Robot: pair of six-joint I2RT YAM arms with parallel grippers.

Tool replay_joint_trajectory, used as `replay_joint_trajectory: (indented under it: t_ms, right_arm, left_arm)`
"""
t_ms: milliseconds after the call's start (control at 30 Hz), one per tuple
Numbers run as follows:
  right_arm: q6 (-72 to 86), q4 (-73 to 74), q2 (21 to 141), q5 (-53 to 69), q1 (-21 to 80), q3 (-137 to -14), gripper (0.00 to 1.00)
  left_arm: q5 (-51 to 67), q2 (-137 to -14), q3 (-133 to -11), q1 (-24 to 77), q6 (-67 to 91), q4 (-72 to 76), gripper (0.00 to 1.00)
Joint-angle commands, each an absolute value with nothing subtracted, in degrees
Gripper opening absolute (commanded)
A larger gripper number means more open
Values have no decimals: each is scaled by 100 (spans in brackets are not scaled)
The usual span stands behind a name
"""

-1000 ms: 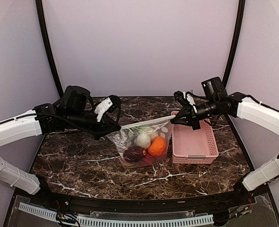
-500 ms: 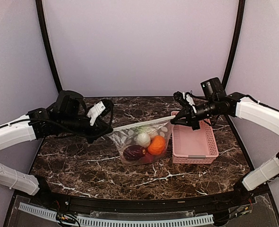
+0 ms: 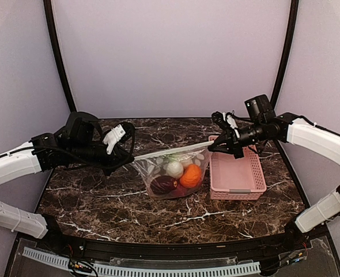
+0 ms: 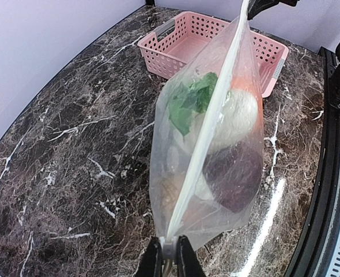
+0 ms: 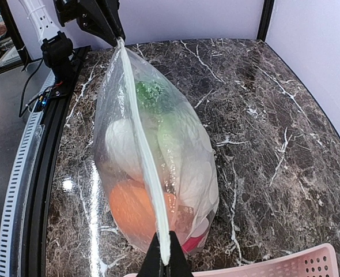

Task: Place the food in the zip-top bag and seal the zipper
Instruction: Zip the zipper of the food storage bag, then place the zipper food storage bag at the center of the board.

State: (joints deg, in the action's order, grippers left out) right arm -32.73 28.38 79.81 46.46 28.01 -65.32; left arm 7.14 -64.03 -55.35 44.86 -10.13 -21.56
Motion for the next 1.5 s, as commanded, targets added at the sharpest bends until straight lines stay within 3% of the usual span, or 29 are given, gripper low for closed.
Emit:
replay_joint_trajectory:
  t_ms: [0,467,833,1100,1233,1367,1433,1467]
  right_arm:
    - [-3296,2865,8027,4504,2636,-6569,0]
    - [-3312,2834,8505,4515,2637,-6962,0]
    - [-3386,3057,9724,4526,2632,-8848,0]
    - [-3726,2636,9474,4356,2637,-7499,0]
    - [-3770,2651,9190,4529,2637,-6894,6]
    - [-3849,2894,8726,4523,2637,-6625,18]
    - [-3935,3062,8487,4505,2636,-6500,29]
    - [-3970,3139,8369,4518,2637,-6436,37]
  left_arm:
    - [348,-6255,-5378,4349,-1101,-2670,1]
    - [292,-6558,-5492,4155,-1291,-2278,1]
    - [672,-8088,-7371,3762,-1674,-2158,1]
    - [873,-7987,-6823,3761,-1697,-2254,1]
    - [1173,-7766,-6221,3762,-1507,-2345,1]
    - [1439,-7598,-5883,3762,-1381,-2477,2]
    - [1445,-7504,-5788,3760,-1354,-2594,10]
    - [1506,-7465,-5723,3761,-1349,-2641,23]
